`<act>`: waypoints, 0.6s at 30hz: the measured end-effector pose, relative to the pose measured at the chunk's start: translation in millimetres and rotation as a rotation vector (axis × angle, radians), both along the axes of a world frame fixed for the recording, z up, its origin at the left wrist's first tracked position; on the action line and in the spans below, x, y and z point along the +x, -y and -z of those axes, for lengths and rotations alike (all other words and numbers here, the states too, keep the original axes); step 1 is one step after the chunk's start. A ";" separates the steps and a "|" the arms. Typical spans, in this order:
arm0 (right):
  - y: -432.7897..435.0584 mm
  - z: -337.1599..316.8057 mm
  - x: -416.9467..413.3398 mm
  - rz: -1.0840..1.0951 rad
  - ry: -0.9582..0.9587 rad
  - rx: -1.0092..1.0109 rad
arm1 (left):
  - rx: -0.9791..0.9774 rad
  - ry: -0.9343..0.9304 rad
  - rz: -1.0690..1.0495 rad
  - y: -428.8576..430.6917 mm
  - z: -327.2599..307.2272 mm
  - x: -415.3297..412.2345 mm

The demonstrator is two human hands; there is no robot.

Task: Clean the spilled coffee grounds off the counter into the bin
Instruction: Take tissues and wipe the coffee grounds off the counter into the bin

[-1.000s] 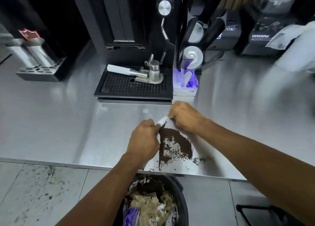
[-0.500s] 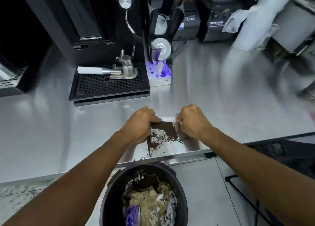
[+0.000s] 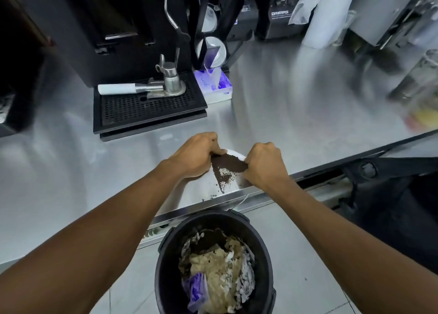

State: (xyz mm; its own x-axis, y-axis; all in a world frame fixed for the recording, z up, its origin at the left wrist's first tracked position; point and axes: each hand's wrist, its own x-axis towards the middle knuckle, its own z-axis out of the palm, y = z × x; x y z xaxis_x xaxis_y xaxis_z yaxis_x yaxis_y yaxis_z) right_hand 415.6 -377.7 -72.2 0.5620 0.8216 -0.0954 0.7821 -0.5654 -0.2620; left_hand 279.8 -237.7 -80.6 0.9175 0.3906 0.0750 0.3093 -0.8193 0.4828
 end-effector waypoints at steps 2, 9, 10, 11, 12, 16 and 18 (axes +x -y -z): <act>-0.1 0.9 -7.3 0.023 -0.013 -0.006 | 0.014 0.002 -0.001 0.8 1.7 -6.1; 2.7 4.6 -22.0 0.025 -0.021 0.018 | 0.015 0.019 -0.024 12.1 1.1 -30.0; 3.0 4.4 -24.1 0.014 -0.015 0.012 | 0.017 0.018 -0.030 14.4 0.4 -33.0; 3.5 3.4 -26.1 0.009 -0.009 0.012 | 0.015 0.015 -0.039 16.7 0.2 -35.7; 3.8 3.2 -27.5 0.009 -0.010 0.018 | 0.016 0.015 -0.049 18.7 0.6 -38.1; 6.1 3.5 -34.6 -0.011 -0.014 0.049 | 0.025 0.037 -0.093 27.5 2.6 -48.4; 8.2 3.1 -39.2 -0.027 -0.011 0.054 | 0.037 0.039 -0.115 30.6 4.0 -52.8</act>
